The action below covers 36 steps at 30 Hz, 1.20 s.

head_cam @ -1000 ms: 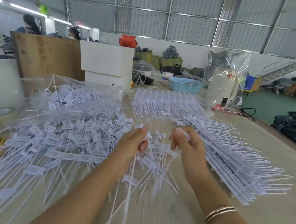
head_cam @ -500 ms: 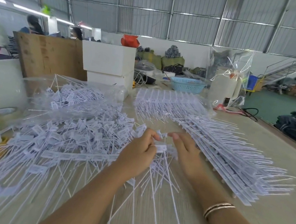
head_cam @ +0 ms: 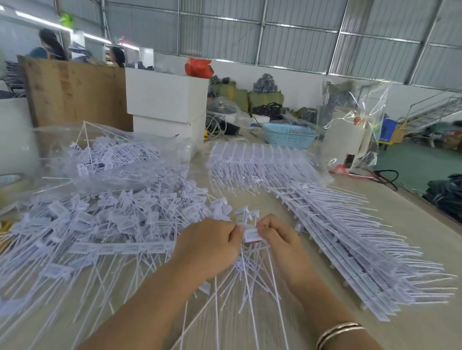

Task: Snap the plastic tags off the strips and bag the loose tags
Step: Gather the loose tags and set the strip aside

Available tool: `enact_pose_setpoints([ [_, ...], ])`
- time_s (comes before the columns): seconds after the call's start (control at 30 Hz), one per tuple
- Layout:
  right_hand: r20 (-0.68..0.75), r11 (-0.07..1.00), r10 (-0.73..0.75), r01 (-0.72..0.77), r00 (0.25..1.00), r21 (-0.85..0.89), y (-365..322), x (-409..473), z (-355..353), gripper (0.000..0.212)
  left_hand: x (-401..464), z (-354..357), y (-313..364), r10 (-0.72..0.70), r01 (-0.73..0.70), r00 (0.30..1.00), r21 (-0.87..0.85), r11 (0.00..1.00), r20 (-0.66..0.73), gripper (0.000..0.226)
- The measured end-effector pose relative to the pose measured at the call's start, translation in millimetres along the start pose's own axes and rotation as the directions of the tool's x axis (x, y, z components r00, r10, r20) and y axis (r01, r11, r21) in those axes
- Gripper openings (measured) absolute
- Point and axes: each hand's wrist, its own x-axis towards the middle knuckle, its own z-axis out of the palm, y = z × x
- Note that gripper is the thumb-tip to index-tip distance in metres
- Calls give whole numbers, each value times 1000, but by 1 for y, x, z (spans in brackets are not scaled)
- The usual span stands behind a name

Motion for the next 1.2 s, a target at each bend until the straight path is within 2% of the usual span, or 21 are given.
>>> enact_pose_setpoints([
  [0.1,88,1000,18,-18,996,-1,-1,0,-1,22,0,3,-2,-7,9,1000,-239,971,9,43],
  [0.23,70,999,-31,31,997,-8,1,1,-1,19,4,5,-4,-57,83,996,-460,884,71,40],
  [0.33,22,986,-151,152,988,-62,0,0,2,13,5,5,-5,-108,150,989,-603,784,105,41],
  [0.43,-64,956,-281,274,958,-104,-3,-1,10,13,4,3,0,-153,200,979,-741,641,132,45],
  [0.5,-113,955,-298,294,948,-48,-4,0,13,16,4,1,4,-168,215,975,-800,560,144,48],
  [0.67,-142,952,-199,226,970,209,4,4,16,17,4,4,9,-143,202,978,-839,506,149,54],
  [0.73,-222,939,-80,148,972,312,2,5,12,23,4,3,7,-161,213,974,-868,448,157,52],
  [0.8,-331,869,66,109,941,482,2,10,-2,34,6,-1,0,-173,213,973,-897,387,156,51],
  [0.83,-357,862,108,92,928,499,3,11,-9,31,7,-2,-3,-184,208,972,-892,402,144,51],
  [0.9,-363,935,157,-20,918,354,9,14,-17,18,9,-4,-4,-187,205,973,-870,449,133,44],
  [1.0,-336,957,276,-226,901,180,23,19,-14,29,10,-3,4,-153,247,968,-868,432,199,29],
  [1.13,-428,947,151,-254,891,-196,25,22,-8,41,1,2,-1,-46,126,990,-679,723,134,19],
  [1.2,-405,918,63,-212,912,-335,19,17,-5,34,-1,3,-1,-8,55,997,-615,787,79,19],
])
